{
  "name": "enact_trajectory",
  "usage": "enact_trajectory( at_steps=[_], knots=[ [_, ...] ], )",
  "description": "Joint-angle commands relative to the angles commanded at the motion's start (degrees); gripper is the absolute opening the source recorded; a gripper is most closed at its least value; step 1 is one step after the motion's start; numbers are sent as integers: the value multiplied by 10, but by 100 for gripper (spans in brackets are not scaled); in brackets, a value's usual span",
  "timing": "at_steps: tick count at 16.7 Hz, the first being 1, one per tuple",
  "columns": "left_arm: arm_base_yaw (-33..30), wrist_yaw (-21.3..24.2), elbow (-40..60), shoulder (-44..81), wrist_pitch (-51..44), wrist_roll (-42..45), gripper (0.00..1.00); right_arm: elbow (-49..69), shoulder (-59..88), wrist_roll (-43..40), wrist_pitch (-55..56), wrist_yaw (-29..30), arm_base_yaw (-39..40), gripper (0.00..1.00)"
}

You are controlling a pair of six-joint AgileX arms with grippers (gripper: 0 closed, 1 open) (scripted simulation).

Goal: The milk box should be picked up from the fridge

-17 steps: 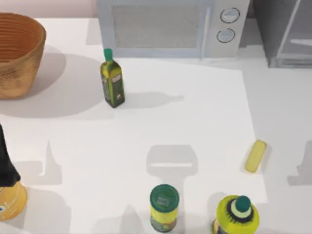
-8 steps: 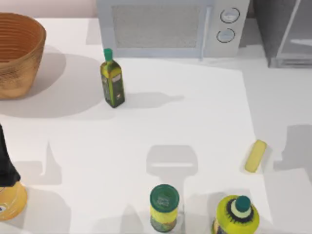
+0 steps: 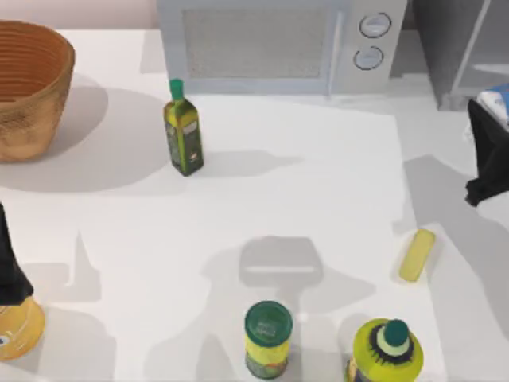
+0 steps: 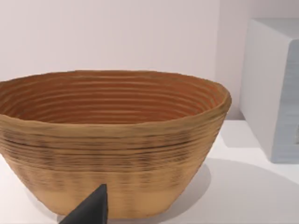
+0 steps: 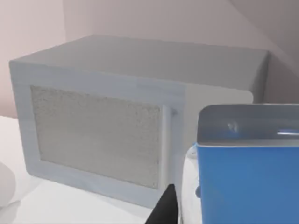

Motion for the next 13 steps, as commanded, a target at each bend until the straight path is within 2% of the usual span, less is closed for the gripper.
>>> enact_trajectory(
  at_steps=[7,13],
  knots=[
    [0,0,0,0,0,0,100,99,370,3,273,-53,71,0],
    [0,0,0,0,0,0,100,153,571,4,420,-82,109,0]
  ],
)
